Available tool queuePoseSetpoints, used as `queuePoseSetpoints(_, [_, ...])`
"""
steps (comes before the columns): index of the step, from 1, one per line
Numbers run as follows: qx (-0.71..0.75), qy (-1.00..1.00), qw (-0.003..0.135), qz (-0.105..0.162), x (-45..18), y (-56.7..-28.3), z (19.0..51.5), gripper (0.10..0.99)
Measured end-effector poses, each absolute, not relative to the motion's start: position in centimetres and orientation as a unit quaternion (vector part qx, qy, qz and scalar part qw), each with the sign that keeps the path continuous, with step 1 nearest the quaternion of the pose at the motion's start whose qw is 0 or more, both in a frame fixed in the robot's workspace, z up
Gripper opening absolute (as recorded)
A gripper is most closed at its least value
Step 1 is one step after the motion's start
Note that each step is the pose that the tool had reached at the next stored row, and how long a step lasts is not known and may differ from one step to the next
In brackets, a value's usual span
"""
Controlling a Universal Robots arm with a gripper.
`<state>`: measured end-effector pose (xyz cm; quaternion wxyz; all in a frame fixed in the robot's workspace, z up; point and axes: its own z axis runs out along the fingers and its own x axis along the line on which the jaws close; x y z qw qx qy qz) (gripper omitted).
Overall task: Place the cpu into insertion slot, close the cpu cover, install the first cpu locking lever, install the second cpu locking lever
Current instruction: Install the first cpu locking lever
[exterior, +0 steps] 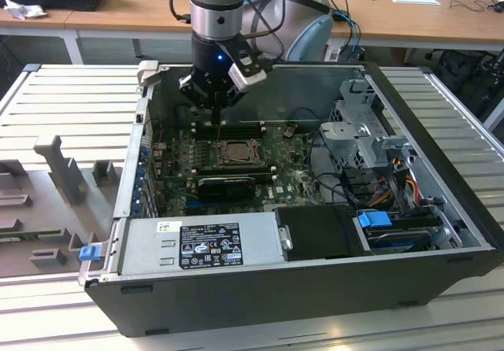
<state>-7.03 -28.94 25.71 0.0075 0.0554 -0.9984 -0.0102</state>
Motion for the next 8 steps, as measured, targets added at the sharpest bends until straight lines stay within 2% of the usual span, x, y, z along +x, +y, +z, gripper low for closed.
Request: queuePoseSetpoints(8, [0.053, -0.999, 0.007, -0.010, -4.0, -28.9, 25.7, 0.106])
